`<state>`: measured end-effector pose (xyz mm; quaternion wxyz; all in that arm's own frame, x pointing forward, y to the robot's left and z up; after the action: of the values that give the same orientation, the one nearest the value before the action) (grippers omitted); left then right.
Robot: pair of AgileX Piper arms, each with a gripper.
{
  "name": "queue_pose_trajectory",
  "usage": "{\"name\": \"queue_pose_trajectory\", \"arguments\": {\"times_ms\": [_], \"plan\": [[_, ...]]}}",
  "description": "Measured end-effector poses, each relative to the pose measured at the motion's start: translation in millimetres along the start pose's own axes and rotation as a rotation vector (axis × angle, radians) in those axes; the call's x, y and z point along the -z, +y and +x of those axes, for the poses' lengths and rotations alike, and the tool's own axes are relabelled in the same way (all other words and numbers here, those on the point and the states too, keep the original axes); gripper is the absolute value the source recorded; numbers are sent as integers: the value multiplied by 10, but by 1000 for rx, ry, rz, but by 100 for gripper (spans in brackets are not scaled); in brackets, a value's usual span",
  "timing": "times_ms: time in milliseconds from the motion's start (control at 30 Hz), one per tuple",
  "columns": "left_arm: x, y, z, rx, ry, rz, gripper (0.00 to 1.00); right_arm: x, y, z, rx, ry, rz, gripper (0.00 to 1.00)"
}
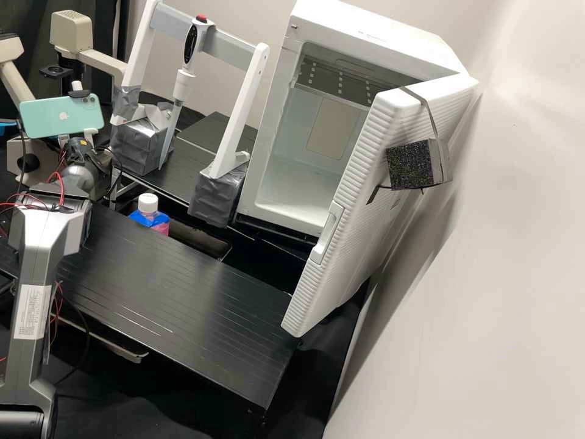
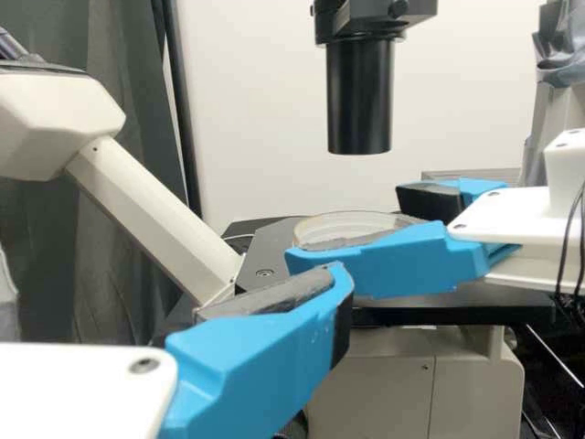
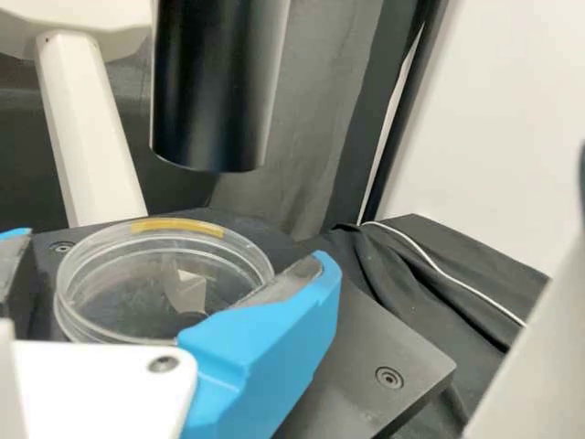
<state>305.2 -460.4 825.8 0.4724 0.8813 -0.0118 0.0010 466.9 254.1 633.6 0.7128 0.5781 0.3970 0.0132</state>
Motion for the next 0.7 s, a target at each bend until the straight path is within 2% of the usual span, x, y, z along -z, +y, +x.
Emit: {"name": "queue_pose_trajectory", "arguments": {"times_ms": [167, 400, 533, 700], "plan": [[0, 0, 0, 0, 0, 0, 100, -56, 3, -114, 6, 19, 26, 100], [0, 0, 0, 0, 0, 0, 100, 4, 186, -379, -16, 48, 33, 100], [0, 0, 0, 0, 0, 0, 100, 51, 270, -484, -27, 52, 30, 100], [0, 0, 0, 0, 0, 0, 100, 24, 286, -504, -14, 49, -6, 100]]}}
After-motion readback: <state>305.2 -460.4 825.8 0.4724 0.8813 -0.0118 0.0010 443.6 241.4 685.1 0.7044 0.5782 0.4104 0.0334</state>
